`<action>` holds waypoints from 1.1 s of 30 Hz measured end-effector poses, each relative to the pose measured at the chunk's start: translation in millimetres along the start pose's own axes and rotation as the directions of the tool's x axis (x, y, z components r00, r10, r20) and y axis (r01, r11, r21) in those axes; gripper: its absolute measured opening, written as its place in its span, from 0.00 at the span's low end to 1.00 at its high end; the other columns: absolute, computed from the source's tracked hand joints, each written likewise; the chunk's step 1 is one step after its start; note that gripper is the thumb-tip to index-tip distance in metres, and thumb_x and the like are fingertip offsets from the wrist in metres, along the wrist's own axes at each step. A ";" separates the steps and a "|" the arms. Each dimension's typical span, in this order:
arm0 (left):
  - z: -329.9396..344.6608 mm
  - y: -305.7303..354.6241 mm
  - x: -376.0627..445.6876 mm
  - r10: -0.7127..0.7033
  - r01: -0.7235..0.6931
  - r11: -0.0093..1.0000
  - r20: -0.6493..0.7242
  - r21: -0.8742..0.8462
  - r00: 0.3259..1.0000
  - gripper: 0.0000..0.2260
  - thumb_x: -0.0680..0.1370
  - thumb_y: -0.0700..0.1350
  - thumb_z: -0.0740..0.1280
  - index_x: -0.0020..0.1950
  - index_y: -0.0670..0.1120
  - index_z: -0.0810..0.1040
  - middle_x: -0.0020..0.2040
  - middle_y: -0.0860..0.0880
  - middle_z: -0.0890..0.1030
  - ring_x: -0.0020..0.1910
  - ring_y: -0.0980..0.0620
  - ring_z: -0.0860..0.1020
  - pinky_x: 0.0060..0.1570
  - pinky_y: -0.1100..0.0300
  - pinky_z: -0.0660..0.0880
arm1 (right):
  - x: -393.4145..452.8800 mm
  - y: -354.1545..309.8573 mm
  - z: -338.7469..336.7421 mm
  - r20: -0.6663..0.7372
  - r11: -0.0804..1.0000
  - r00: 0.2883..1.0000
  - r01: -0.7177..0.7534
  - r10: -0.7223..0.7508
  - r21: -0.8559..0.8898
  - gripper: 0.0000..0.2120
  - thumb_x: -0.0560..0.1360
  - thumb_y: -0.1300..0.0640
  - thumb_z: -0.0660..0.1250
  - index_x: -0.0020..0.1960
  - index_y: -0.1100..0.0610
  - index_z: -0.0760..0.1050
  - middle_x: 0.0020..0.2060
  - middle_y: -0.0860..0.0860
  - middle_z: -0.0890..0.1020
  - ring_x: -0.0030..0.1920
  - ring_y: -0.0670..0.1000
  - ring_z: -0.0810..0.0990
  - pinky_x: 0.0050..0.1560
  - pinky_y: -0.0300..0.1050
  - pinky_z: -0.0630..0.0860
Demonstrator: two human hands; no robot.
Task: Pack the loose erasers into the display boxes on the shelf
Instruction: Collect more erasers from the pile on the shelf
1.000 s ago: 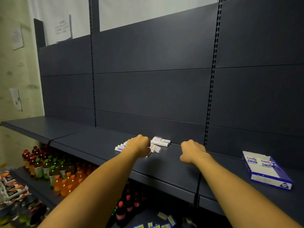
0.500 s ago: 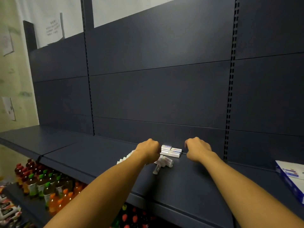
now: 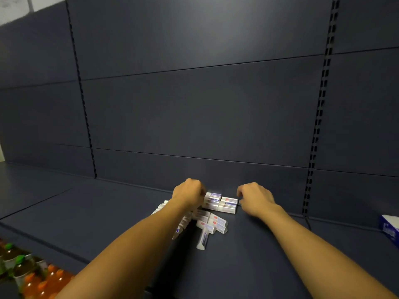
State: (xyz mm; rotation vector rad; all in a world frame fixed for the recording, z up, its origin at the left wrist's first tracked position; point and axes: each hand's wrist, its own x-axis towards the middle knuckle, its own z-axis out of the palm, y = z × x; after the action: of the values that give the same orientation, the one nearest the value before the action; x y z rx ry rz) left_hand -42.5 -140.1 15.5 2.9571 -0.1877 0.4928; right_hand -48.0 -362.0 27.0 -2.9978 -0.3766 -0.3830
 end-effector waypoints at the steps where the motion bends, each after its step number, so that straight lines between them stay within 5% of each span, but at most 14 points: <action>1: 2.1 -3.8 6.3 0.011 -0.011 1.000 0.005 -0.003 1.000 0.12 0.77 0.39 0.65 0.52 0.51 0.85 0.53 0.50 0.85 0.46 0.46 0.82 0.46 0.50 0.82 | 3.1 -1.0 3.1 0.003 1.000 1.000 -0.012 0.012 0.011 0.10 0.77 0.59 0.65 0.56 0.49 0.78 0.55 0.51 0.81 0.54 0.55 0.81 0.45 0.46 0.74; 14: 24.9 -20.5 60.2 0.214 -0.208 0.976 0.110 -0.064 0.971 0.07 0.78 0.43 0.70 0.54 0.49 0.85 0.53 0.47 0.84 0.49 0.45 0.81 0.51 0.48 0.81 | 20.4 -3.1 5.4 0.039 0.990 0.992 -0.121 0.118 0.067 0.09 0.77 0.57 0.67 0.55 0.49 0.80 0.51 0.49 0.82 0.51 0.53 0.81 0.50 0.49 0.79; 24: 31.7 -24.7 74.8 0.336 -0.311 0.940 0.213 -0.143 0.917 0.06 0.77 0.38 0.71 0.50 0.48 0.84 0.53 0.47 0.83 0.50 0.46 0.81 0.54 0.47 0.81 | 29.0 -11.6 7.3 0.099 0.988 0.991 -0.104 0.093 0.112 0.06 0.75 0.60 0.71 0.43 0.49 0.80 0.40 0.45 0.80 0.45 0.50 0.81 0.47 0.47 0.80; 33: 35.1 -27.6 80.7 0.381 -0.340 0.921 0.252 -0.190 0.890 0.05 0.77 0.39 0.72 0.49 0.48 0.84 0.53 0.47 0.83 0.51 0.47 0.81 0.56 0.49 0.80 | 40.1 -17.4 16.4 0.182 0.982 0.983 -0.070 0.037 0.175 0.06 0.73 0.61 0.71 0.40 0.52 0.83 0.40 0.47 0.83 0.44 0.50 0.82 0.51 0.52 0.82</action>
State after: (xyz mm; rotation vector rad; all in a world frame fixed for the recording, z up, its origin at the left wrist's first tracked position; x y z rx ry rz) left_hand 48.2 -126.5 6.1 2.8407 -0.7831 0.0774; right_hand -11.0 -333.8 22.6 -2.8632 -0.3245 -0.0704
